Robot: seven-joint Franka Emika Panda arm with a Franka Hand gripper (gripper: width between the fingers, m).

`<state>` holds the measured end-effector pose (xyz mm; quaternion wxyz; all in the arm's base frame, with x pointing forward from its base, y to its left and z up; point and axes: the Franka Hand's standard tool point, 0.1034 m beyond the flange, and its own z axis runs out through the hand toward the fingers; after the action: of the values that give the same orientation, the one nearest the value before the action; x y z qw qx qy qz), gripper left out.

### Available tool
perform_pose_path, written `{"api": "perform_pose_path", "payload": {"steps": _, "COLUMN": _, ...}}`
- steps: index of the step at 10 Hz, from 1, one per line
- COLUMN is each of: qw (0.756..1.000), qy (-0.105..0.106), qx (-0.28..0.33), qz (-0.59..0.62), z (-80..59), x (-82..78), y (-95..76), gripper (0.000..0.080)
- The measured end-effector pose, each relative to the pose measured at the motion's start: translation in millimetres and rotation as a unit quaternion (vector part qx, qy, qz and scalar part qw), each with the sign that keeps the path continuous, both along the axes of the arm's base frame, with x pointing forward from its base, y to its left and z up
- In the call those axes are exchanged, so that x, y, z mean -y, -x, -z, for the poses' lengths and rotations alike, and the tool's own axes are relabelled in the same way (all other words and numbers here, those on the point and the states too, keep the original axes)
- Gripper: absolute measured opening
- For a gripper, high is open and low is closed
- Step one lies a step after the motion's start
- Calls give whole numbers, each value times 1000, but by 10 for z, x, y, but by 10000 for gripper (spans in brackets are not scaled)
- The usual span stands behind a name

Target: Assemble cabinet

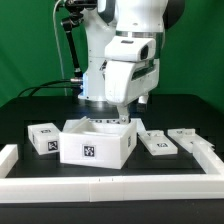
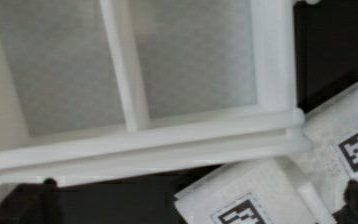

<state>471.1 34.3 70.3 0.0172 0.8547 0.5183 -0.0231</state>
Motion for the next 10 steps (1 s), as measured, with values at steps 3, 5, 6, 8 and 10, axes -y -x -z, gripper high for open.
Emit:
{"api": "perform_pose_path", "payload": {"steps": 3, "qw": 999, "qy": -2, "qx": -8, "qz": -41, "z": 14, "x": 157, "y": 97, "gripper": 797}}
{"api": "perform_pose_path", "payload": {"steps": 5, "qw": 998, "qy": -3, "qx": -14, "qz": -59, "z": 45, "x": 202, "y": 332, "gripper": 797}}
{"api": "perform_pose_path", "payload": {"steps": 6, "qw": 998, "qy": -5, "qx": -17, "qz": -59, "z": 86, "x": 197, "y": 412, "gripper": 797}}
{"api": "perform_pose_path", "payload": {"steps": 8, "qw": 998, "qy": -8, "qx": -20, "qz": -61, "z": 168, "x": 159, "y": 549, "gripper": 797}}
{"api": "perform_pose_path", "payload": {"steps": 10, "qw": 998, "qy": -16, "qx": -18, "qz": -62, "z": 315, "x": 122, "y": 597, "gripper": 797}}
